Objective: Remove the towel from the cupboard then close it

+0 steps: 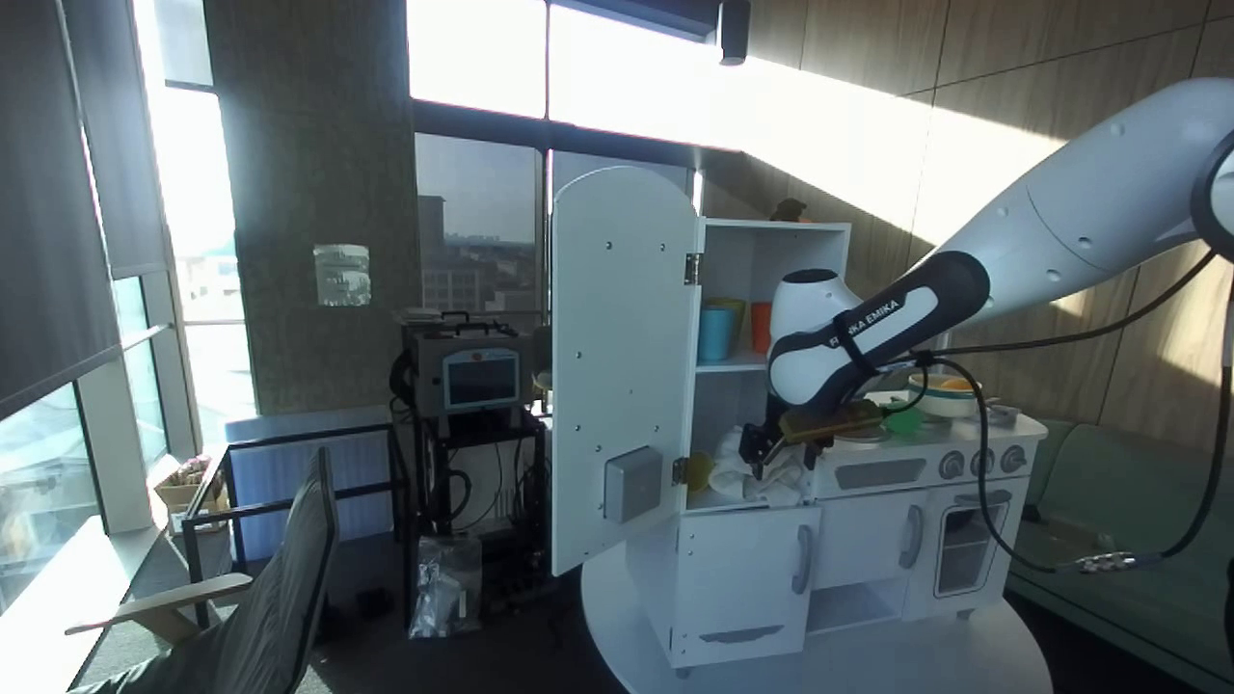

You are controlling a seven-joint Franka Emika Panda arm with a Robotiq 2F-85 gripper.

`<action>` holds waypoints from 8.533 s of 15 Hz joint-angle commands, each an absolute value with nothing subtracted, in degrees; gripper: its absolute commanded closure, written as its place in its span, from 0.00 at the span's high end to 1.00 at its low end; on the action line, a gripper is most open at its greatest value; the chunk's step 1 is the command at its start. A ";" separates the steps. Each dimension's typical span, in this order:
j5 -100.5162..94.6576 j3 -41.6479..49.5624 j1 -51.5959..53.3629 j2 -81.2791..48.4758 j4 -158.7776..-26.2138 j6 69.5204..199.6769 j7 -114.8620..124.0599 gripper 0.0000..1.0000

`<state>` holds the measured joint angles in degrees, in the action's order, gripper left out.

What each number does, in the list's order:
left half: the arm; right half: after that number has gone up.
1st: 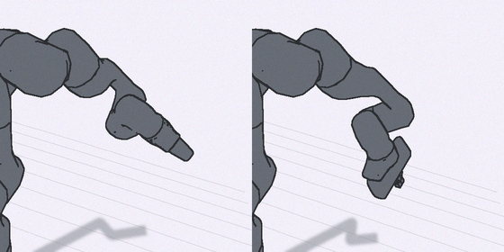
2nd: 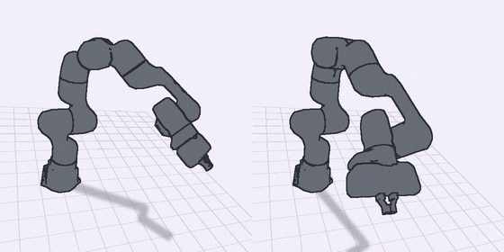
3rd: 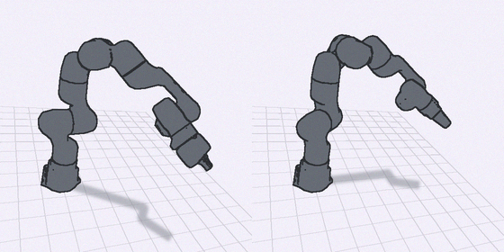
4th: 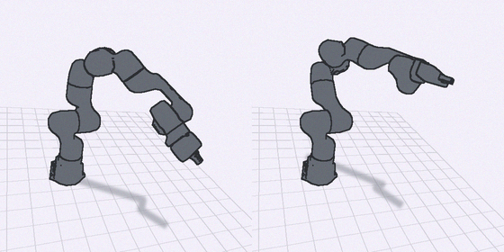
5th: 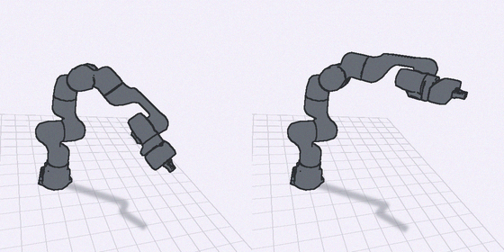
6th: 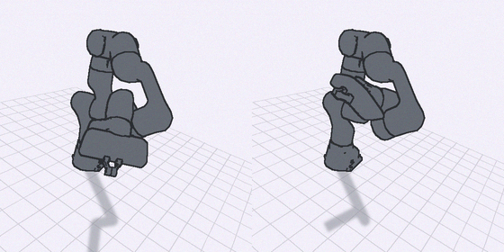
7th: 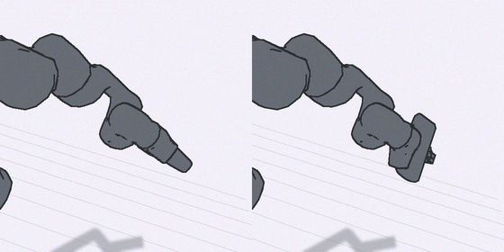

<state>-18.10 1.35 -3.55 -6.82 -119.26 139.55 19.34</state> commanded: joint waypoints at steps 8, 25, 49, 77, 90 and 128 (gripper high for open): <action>-20.57 4.06 -3.31 -12.08 -124.03 167.41 19.56 1.00; -27.42 8.63 -0.88 -18.68 -121.23 168.04 24.60 0.08; -26.63 0.82 -2.99 28.34 -147.15 133.18 44.07 0.09; -48.92 4.29 -14.70 3.75 -115.68 148.66 54.36 0.09; -32.36 8.93 -12.22 -6.75 -108.83 153.21 32.44 0.09; -20.11 -0.15 -8.14 18.33 -138.69 128.62 29.89 1.00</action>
<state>-20.54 0.83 -7.10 18.35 -138.74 128.59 30.24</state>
